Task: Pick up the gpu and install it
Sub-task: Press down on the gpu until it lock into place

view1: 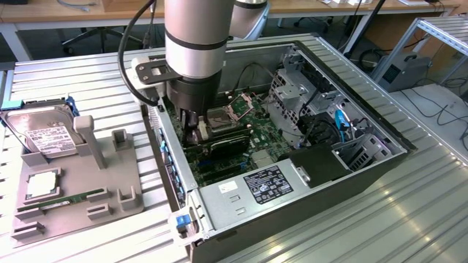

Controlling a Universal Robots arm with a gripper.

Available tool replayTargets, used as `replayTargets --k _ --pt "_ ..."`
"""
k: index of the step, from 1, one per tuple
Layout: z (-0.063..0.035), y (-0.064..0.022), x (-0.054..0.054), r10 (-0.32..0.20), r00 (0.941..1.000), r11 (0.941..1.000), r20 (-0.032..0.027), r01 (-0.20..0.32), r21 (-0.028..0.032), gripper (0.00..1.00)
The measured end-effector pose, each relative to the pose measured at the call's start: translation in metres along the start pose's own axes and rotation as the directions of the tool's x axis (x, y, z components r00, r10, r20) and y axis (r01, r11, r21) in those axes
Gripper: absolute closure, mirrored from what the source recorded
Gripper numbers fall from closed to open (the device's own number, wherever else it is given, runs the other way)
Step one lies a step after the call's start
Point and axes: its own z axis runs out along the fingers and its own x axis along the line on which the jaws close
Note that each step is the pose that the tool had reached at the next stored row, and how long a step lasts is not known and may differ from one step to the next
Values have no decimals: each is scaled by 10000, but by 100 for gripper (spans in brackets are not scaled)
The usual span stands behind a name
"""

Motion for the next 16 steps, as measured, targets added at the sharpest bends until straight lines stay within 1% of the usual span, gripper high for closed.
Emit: replayTargets --k 4,9,16 --pt "1 18 -18 0 10000 10000 -10 0 0 89" --pt "2 82 -22 1 10000 10000 -11 0 4 89" --pt "7 108 -23 -1 10000 10000 -11 1 5 89"
